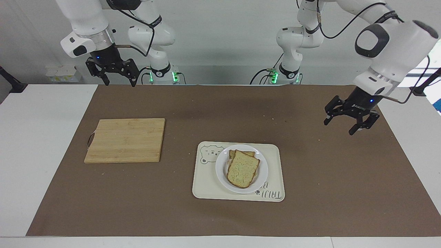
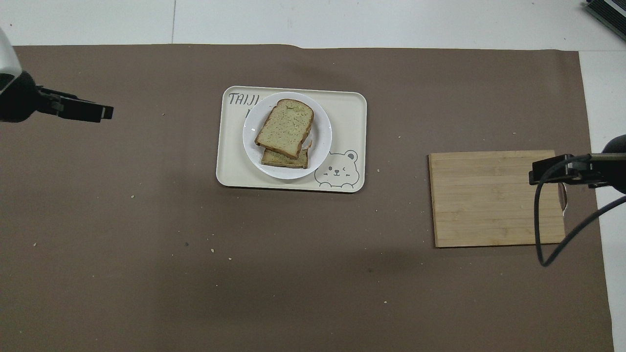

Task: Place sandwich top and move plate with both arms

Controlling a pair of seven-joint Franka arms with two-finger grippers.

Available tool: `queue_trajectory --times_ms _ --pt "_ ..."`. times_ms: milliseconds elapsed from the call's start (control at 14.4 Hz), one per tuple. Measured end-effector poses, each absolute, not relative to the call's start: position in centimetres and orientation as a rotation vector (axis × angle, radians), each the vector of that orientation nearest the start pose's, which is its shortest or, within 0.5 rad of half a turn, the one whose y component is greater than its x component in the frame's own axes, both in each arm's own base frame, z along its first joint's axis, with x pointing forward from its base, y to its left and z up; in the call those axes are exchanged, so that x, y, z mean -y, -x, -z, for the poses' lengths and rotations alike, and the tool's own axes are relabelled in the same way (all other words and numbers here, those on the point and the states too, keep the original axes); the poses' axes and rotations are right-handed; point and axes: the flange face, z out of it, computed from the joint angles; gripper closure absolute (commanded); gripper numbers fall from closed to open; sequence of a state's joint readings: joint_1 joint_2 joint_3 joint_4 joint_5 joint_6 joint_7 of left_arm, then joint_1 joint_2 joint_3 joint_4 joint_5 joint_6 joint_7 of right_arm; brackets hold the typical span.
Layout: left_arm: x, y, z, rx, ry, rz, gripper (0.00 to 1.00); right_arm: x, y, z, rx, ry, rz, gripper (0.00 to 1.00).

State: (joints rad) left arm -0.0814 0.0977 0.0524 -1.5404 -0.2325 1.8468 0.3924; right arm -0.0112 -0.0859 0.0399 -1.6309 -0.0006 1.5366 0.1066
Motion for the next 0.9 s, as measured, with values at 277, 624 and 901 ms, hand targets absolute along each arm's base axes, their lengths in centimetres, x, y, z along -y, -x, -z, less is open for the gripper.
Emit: queue_trajectory --times_ms 277,624,901 --pt "2.1 -59.1 -66.1 -0.644 3.126 0.270 0.00 -1.6 -52.3 -63.9 -0.123 3.144 -0.024 0.00" --pt "1.2 -53.8 -72.0 -0.550 3.111 0.164 0.00 -1.6 -52.3 -63.8 -0.123 3.144 -0.027 0.00" --pt "1.0 -52.0 -71.8 -0.498 3.131 0.094 0.00 -1.6 -52.2 -63.8 -0.123 3.145 -0.035 0.00"
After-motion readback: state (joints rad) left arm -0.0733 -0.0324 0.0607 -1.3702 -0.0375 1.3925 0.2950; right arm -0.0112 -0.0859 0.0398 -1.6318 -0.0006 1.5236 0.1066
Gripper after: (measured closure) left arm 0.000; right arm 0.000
